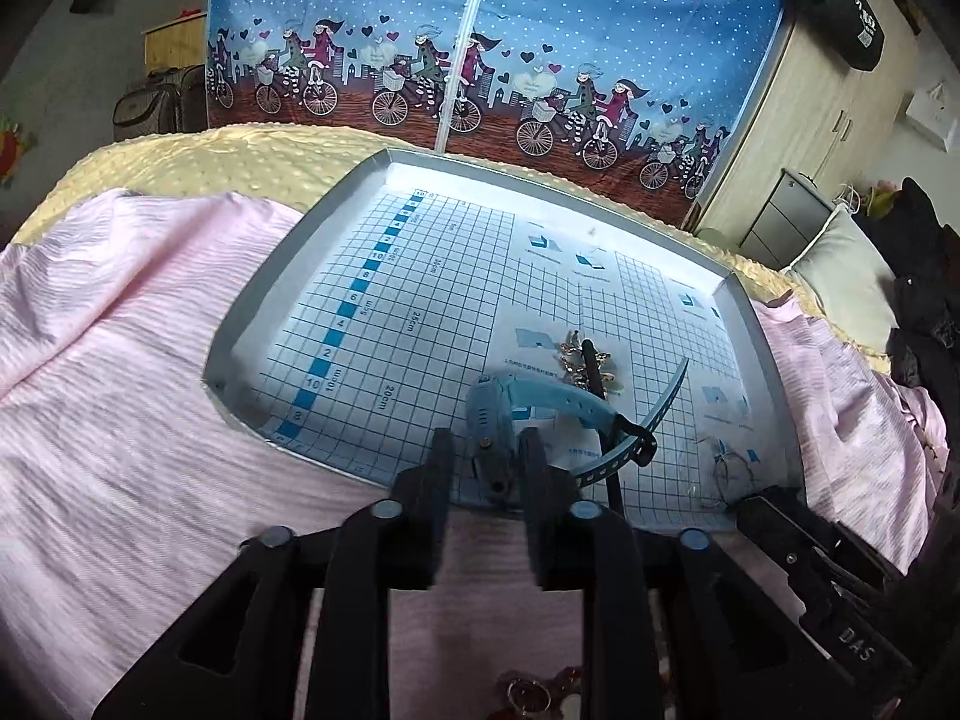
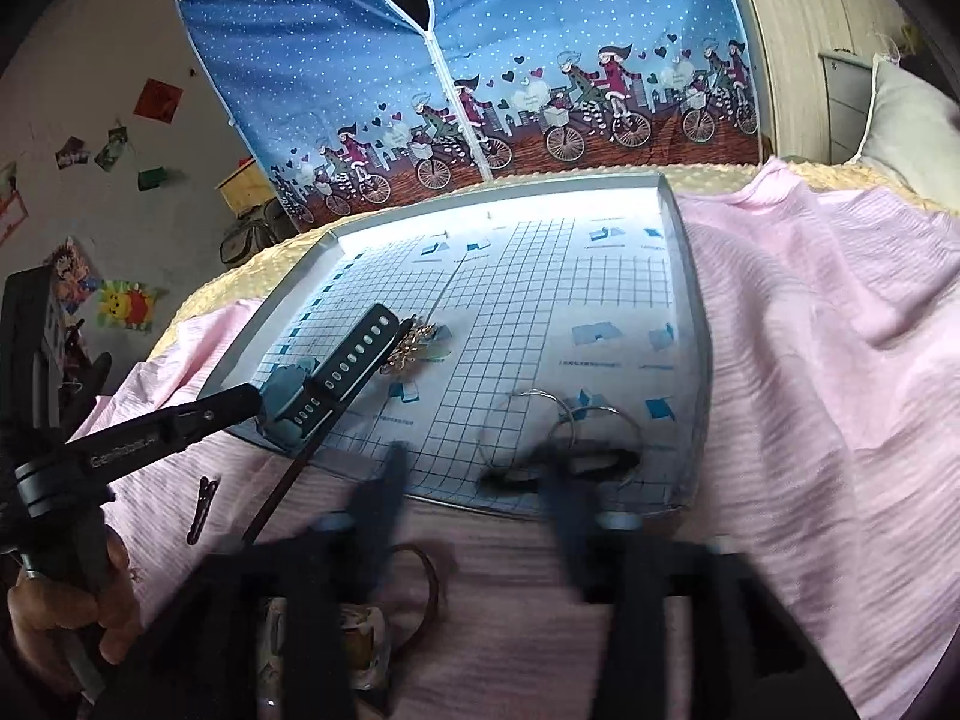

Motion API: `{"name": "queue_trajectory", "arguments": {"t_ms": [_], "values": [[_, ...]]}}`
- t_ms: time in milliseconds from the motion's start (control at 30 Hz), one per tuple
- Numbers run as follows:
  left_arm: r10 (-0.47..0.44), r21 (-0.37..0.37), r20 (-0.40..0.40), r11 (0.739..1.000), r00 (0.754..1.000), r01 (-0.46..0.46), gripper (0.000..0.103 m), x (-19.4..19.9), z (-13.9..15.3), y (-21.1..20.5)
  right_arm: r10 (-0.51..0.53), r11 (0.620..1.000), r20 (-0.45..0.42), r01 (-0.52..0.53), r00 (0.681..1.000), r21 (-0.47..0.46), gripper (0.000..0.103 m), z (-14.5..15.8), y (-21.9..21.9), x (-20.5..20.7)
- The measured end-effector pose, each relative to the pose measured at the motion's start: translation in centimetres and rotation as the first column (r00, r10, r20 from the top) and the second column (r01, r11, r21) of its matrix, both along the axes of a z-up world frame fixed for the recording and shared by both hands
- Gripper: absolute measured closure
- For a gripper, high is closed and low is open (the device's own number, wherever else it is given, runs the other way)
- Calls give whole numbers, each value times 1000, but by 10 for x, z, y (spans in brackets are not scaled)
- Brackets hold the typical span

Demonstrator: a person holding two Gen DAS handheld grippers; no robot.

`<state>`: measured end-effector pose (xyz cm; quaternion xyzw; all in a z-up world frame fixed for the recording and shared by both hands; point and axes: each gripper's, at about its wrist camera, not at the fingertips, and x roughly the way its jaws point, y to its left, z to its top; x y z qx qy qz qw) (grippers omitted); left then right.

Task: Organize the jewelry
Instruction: 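Place the watch on the tray with the left tool while the right tool drops the hair tie there, then open and withdraw both tools from the tray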

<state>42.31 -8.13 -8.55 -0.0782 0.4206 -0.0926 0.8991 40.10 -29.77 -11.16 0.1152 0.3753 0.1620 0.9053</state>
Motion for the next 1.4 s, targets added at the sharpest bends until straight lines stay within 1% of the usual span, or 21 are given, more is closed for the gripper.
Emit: {"name": "queue_trajectory", "arguments": {"t_ms": [67,100,133,167,200,233,333,400,467,500,633,667,733,833,933,1033,1133,1200,1300,1400], "values": [[-8,-12,7,1000,1000,8,63,-5,6,3,-1,1000,5,2,1000,-10,40,3,-1,-1],[-6,-20,11,1000,1000,6,59,-8,9,5,-1,1000,2,1,1000,-13,39,4,-1,-1],[1,-37,22,999,1000,-1,52,-13,13,9,-2,1000,-4,2,1000,-17,37,5,-2,0],[9,-47,32,999,999,-8,45,-17,16,12,-4,1000,-8,4,1000,-19,31,6,-2,-1],[23,-62,46,998,999,-20,41,-23,19,16,-7,1000,-7,6,1000,-20,26,7,-3,-3],[34,-75,56,997,998,-30,36,-27,23,20,-9,1000,-4,9,1000,-21,23,9,-3,-5],[61,-114,69,992,996,-53,35,-42,33,31,-12,1000,14,13,1000,-29,16,17,-3,-14],[83,-114,68,991,994,-75,35,-50,38,36,-11,999,40,12,999,-32,3,25,-2,-23],[103,-96,71,991,992,-96,35,-62,44,41,-7,999,80,10,997,-37,0,33,-1,-33],[107,-84,80,991,991,-100,35,-69,47,44,-6,999,105,10,994,-43,0,38,0,-38],[140,29,145,989,979,-146,35,-99,62,47,19,998,193,-6,981,-68,0,58,7,-67],[152,68,165,984,974,-165,35,-109,66,46,25,997,209,-9,978,-75,0,63,10,-74],[176,111,192,974,965,-200,35,-128,73,46,33,997,236,-14,971,-81,0,73,13,-89],[185,121,205,970,961,-212,35,-150,75,46,25,997,270,-5,963,-73,0,80,16,-119],[193,99,243,970,951,-223,35,-179,76,51,17,996,302,9,953,-84,0,85,17,-147],[167,124,286,970,943,-210,35,-206,74,54,3,996,326,25,945,-81,0,91,19,-168],[146,141,292,971,945,-193,35,-223,71,57,-17,997,348,42,937,-63,0,91,21,-194],[143,140,294,972,945,-191,35,-232,70,60,-22,996,355,52,935,-76,0,89,24,-206],[138,112,286,978,948,-176,35,-247,64,67,-41,993,347,76,937,-87,0,85,28,-222],[109,111,271,983,956,-144,35,-254,58,72,-66,995,288,85,955,-53,0,73,29,-231]]}}
